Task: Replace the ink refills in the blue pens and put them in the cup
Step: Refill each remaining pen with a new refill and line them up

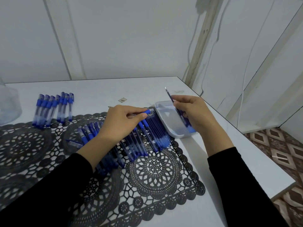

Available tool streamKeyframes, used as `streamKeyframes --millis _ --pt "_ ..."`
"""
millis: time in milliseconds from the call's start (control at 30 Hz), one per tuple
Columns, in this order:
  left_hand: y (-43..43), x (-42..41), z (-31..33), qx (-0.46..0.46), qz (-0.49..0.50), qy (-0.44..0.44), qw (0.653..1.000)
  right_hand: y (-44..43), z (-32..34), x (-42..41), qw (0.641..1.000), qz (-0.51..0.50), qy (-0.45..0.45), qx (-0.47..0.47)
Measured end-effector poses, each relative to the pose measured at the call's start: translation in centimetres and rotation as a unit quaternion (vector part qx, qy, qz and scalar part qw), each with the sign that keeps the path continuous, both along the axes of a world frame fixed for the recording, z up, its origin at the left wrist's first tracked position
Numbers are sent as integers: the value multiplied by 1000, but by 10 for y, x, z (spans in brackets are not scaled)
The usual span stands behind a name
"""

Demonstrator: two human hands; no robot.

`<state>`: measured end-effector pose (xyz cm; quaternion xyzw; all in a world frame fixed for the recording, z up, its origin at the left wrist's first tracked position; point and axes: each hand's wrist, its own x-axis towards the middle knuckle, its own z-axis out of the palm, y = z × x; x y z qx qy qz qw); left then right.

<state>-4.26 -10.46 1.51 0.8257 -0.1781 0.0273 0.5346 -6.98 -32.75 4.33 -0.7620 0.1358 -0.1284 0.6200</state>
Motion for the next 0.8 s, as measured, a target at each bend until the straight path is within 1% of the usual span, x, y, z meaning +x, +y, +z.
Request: streamKeyframes --millis 133,267,433,567,700,800 --pt "17 -3 3 -52 -4 -19 998 20 10 -4 987 82 -14 137" --pt "42 -9 5 -69 2 -49 996 46 12 -6 970 110 -8 218" --pt "79 -18 3 -36 12 -137 990 81 11 -3 963 100 -32 250" --pt "106 -25 -3 -22 36 -191 981 107 9 -5 949 82 -68 295" --pt "119 -30 -10 -21 66 -220 973 120 8 -10 949 84 -86 291" --pt "120 -33 -10 -29 67 -230 971 125 8 -12 948 89 -86 292"
